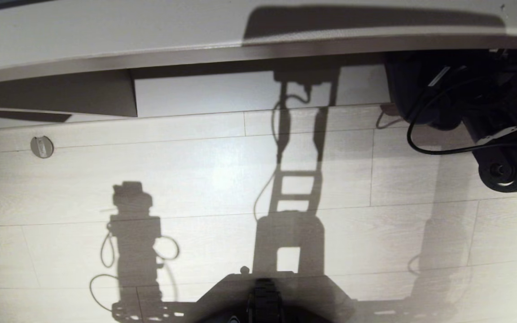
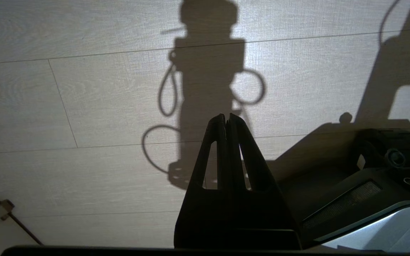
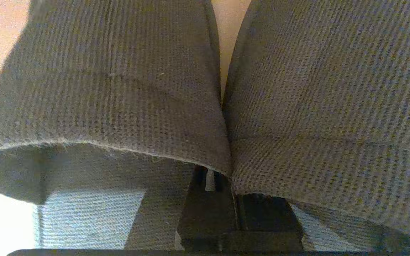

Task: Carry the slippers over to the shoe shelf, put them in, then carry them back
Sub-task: Place the slippers into the shoe cabinet

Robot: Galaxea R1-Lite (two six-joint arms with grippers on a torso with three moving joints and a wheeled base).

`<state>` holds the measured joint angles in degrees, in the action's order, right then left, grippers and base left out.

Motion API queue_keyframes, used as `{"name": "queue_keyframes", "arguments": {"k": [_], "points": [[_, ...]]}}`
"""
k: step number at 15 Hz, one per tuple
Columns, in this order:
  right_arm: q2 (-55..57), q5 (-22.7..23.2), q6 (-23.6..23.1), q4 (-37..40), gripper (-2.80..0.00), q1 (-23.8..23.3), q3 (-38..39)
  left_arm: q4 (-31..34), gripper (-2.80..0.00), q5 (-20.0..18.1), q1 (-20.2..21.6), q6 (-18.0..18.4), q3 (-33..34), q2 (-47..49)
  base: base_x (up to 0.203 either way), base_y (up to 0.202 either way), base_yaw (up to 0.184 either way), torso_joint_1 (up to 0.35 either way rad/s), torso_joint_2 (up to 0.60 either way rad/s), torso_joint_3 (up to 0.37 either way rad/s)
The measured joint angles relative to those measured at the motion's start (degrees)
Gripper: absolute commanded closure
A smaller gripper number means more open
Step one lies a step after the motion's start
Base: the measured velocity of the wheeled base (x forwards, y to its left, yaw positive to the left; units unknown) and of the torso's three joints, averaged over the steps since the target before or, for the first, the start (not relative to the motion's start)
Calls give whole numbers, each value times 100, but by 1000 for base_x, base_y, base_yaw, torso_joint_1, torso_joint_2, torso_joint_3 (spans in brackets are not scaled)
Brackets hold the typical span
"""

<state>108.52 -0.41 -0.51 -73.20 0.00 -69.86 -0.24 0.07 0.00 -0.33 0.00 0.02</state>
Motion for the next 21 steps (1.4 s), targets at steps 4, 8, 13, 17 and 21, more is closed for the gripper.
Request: {"name": "queue_keyframes", "arguments": {"k": [4, 8, 13, 17, 21], "points": [[-23, -9, -1, 80, -280, -13, 13, 0, 0, 0, 0, 0, 0, 0, 0, 0, 0, 0, 0, 0], [-55, -16, 0, 118, -280, -10, 10, 0, 0, 0, 0, 2, 0, 0, 0, 0, 0, 0, 0, 0], [-174, -7, 19, 399, -280, -24, 29, 2, 0, 1, 0, 0, 0, 0, 0, 0, 0, 0, 0, 0], [-210, -16, 3, 430, -280, -24, 49, 0, 0, 0, 0, 0, 0, 0, 0, 0, 0, 0, 0, 0], [-239, -29, -14, 560, -280, -21, 52, 0, 0, 1, 0, 1, 0, 0, 0, 0, 0, 0, 0, 0]]}}
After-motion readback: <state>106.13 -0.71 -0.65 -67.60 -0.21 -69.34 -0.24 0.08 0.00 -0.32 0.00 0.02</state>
